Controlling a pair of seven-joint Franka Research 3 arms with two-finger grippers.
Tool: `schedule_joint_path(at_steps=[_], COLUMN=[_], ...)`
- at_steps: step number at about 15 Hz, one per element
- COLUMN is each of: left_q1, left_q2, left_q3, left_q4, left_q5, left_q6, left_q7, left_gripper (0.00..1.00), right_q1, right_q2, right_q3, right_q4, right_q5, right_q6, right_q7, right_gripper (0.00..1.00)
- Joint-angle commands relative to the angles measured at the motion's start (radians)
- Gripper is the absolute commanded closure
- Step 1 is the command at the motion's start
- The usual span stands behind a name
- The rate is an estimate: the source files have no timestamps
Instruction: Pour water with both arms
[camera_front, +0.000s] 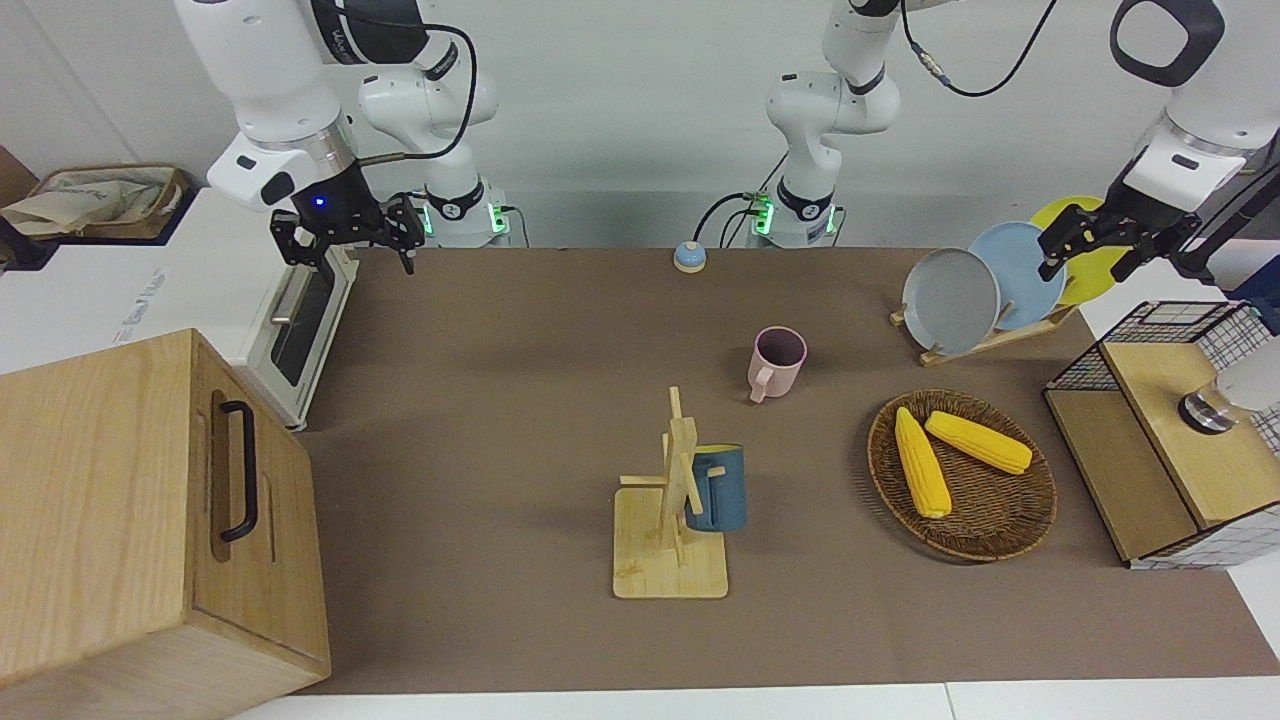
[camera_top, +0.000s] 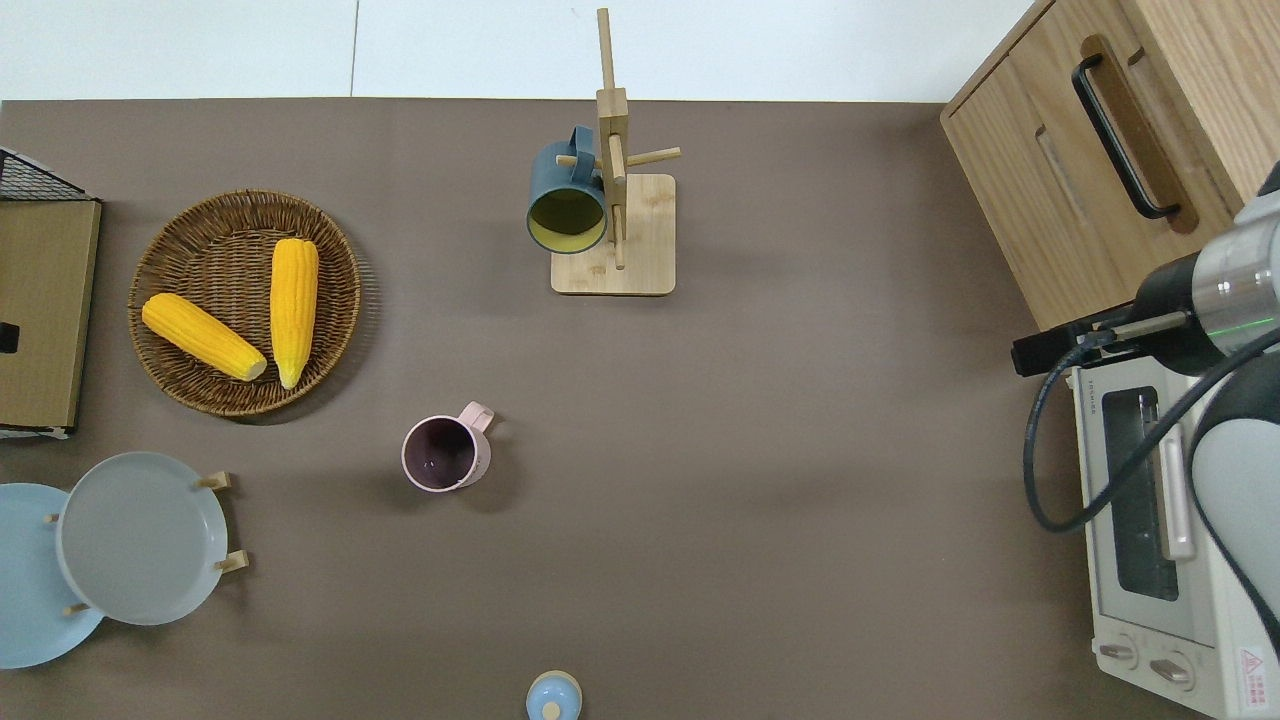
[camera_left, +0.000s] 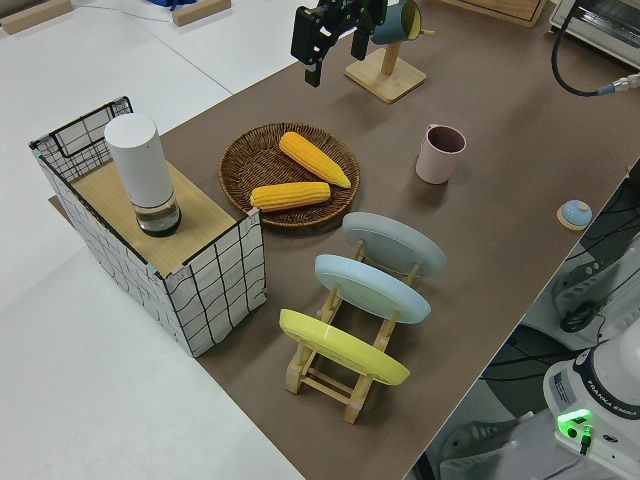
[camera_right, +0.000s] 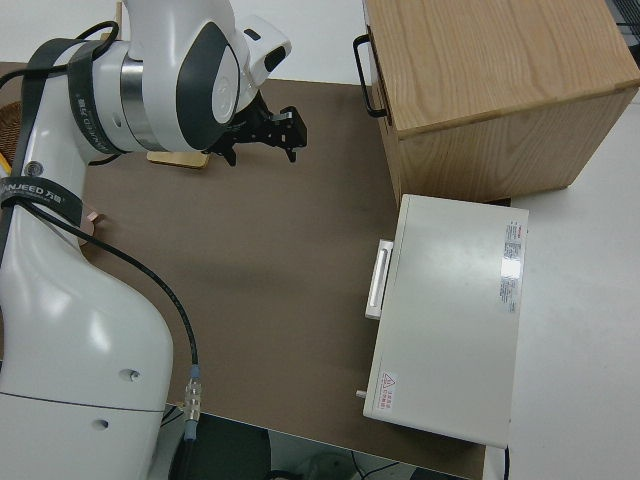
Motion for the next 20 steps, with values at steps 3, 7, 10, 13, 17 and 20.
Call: schedule_joint_path(at_steps=[3, 7, 10, 13, 17, 20], left_q1=[-0.028, 0.013, 0.042, 0.042, 0.033, 0.041], left_q2=[-0.053, -0.085, -0.095, -0.095, -0.089, -0.076], left_q3=[-0.036, -0.178, -0.282, -0.328, -0.363, -0.360], left_q4=[-0.076, -0.105, -0.122, -0.122, -0.117, -0.117], left_q5=[0.021, 0.027, 0.030, 0.034, 0.034, 0.034], left_q6=[-0.019, -0.013, -0.011, -0.019, -0.024, -0.024], left_q7=[-0.077, -0.179, -0.229, -0.231, -0.224, -0.218], left_gripper=[0.00, 0.00, 0.00, 0.00, 0.00, 0.00], right_q1=[0.001, 0.000, 0.000, 0.000, 0.000, 0.000], right_q2=[-0.005, -0.005, -0.005, -0.005, -0.005, -0.005], right_q3=[-0.002, -0.002, -0.002, -0.002, -0.002, -0.002], right_q4=[0.002, 0.002, 0.003, 0.002, 0.002, 0.003], right_q5=[-0.005, -0.005, -0.005, -0.005, -0.005, -0.005], right_q6=[-0.010, -0.010, -0.010, -0.010, -0.010, -0.010], right_q7=[-0.014, -0.014, -0.014, -0.014, -0.014, -0.014], right_gripper=[0.013, 0.013, 0.013, 0.013, 0.013, 0.013])
